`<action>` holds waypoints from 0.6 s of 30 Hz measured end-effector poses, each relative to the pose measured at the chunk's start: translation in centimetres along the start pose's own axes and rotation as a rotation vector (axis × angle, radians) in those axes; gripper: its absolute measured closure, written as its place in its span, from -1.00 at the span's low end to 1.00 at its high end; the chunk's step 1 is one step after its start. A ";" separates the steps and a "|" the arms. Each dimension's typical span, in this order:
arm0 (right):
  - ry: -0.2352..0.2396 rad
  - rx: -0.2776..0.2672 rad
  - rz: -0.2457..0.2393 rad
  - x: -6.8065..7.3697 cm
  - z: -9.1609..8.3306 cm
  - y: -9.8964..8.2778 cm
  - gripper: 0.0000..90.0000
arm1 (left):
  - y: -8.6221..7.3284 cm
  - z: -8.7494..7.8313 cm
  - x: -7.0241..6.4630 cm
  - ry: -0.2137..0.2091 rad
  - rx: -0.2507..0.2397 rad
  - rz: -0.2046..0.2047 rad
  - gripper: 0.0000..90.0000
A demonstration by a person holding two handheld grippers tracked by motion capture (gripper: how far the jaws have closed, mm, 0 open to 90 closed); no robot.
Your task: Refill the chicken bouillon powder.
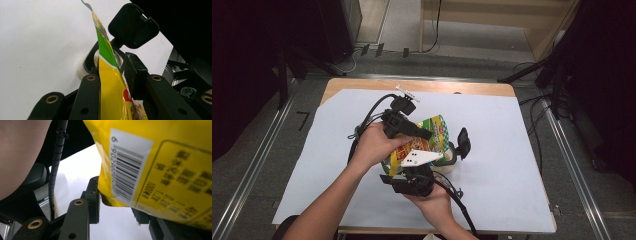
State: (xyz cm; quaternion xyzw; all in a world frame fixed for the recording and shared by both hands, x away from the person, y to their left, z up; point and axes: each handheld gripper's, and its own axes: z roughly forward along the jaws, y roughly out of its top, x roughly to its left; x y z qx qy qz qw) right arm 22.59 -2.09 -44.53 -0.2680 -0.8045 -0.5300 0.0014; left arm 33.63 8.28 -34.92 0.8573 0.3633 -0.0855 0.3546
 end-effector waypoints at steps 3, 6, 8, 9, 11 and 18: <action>0.000 0.006 -0.002 0.0 0.1 0.0 0.43 | 0.0 0.0 -0.1 0.008 0.000 0.005 0.66; 0.001 0.004 -0.004 0.1 0.1 0.0 0.43 | 0.1 -0.3 -0.1 0.007 -0.007 0.004 0.66; -0.002 -0.006 -0.009 0.1 0.0 0.1 0.43 | 0.1 -0.6 -0.1 0.000 -0.018 0.006 0.66; 0.000 -0.009 -0.007 0.1 0.0 0.2 0.43 | 0.1 -0.7 -0.1 -0.002 -0.022 0.005 0.66; 0.008 -0.019 0.008 -0.1 0.0 0.4 0.44 | 0.1 -0.9 -0.3 -0.003 -0.032 0.009 0.65; 0.022 -0.032 0.043 -0.3 -0.2 0.5 0.44 | 0.3 -0.7 -0.7 0.001 -0.032 0.017 0.64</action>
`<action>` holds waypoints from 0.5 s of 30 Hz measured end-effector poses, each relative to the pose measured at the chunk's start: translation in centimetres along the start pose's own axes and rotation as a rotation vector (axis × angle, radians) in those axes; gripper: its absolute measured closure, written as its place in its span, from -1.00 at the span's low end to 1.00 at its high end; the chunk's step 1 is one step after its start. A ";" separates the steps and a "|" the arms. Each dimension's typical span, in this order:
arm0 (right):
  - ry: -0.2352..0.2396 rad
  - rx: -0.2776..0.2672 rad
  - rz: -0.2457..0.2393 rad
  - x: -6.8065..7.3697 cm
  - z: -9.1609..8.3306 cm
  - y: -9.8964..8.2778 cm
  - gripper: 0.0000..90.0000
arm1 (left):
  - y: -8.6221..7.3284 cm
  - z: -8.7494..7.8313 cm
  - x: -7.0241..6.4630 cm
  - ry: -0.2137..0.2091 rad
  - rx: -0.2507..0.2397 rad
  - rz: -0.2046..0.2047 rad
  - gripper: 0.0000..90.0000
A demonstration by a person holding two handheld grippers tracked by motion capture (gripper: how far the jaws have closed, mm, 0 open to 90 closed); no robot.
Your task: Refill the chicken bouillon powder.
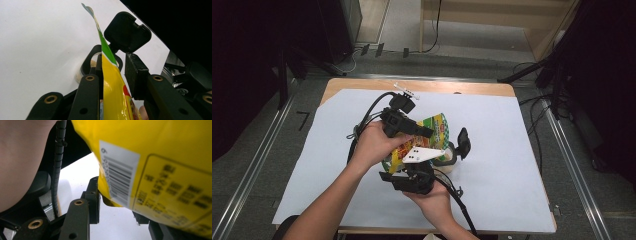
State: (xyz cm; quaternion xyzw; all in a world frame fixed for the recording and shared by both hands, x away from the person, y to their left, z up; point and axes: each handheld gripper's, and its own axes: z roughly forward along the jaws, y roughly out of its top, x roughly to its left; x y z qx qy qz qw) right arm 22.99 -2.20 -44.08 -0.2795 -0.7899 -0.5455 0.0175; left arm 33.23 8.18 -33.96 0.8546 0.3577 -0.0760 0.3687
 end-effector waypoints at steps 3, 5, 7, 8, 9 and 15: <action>-0.010 0.007 -0.006 0.0 0.0 0.0 0.43 | 0.1 0.2 0.0 0.004 0.007 0.001 0.65; -0.010 0.008 -0.005 0.0 0.0 -0.1 0.42 | 0.1 0.3 0.0 0.003 0.008 -0.002 0.65; -0.014 0.010 -0.013 0.1 -0.1 -0.1 0.42 | 0.1 0.3 0.0 0.004 0.011 -0.005 0.65; -0.018 0.013 -0.021 0.1 -0.1 0.0 0.41 | 0.1 0.3 0.0 0.003 0.011 -0.011 0.65; -0.020 0.016 -0.026 0.1 -0.1 0.0 0.41 | 0.2 0.4 0.1 0.003 0.013 -0.012 0.65; -0.034 0.033 -0.024 -0.3 -0.1 0.3 0.41 | 0.7 0.6 0.9 -0.021 0.026 -0.043 0.65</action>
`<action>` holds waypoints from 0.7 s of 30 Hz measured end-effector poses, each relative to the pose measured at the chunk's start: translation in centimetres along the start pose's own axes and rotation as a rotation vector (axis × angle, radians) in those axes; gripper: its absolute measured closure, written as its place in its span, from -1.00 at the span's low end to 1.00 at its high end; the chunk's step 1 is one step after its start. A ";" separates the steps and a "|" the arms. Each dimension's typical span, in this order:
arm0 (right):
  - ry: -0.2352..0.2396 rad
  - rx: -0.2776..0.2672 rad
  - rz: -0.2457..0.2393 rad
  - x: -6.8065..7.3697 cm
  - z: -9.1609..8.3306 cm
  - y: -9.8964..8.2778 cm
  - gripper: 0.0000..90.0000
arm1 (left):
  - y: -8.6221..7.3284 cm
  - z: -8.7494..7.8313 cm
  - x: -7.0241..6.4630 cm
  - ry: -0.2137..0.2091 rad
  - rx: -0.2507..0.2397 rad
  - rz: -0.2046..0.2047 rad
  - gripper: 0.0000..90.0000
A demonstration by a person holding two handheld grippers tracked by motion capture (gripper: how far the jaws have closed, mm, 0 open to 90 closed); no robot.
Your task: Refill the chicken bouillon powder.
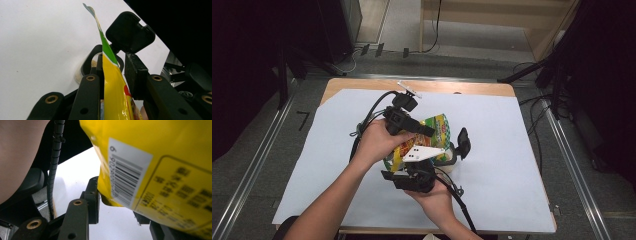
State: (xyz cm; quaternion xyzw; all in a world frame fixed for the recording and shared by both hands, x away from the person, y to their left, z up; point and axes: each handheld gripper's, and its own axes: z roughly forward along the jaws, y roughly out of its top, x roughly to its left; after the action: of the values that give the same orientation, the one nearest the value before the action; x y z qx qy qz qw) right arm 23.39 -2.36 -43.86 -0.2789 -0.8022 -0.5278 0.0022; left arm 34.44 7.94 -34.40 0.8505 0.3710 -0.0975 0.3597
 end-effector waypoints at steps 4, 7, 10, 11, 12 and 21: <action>0.000 0.008 -0.010 -0.2 -0.1 0.5 0.41 | 0.2 -0.4 0.3 -0.009 -0.019 -0.015 0.65; -0.003 -0.028 -0.009 -0.2 0.2 0.4 0.41 | 0.3 -0.4 0.2 0.004 -0.020 -0.006 0.66; 0.002 -0.014 -0.009 -0.3 0.4 0.3 0.41 | 0.0 -0.3 0.3 0.006 -0.018 -0.004 0.65; 0.002 -0.013 -0.010 -0.3 0.4 0.2 0.41 | -0.1 -0.3 0.4 0.009 -0.018 -0.004 0.65; -0.001 -0.011 -0.014 -0.3 0.5 0.2 0.41 | -0.1 -0.3 0.4 0.005 -0.018 -0.002 0.65; 0.003 -0.014 -0.026 -0.3 0.7 0.2 0.41 | -0.2 -0.5 0.1 0.024 -0.028 0.013 0.65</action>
State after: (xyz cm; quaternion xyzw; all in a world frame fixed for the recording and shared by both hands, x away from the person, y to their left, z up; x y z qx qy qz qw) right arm 23.92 -1.84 -44.11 -0.2680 -0.8022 -0.5336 -0.0055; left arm 34.33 8.48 -34.21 0.8489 0.3709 -0.0797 0.3680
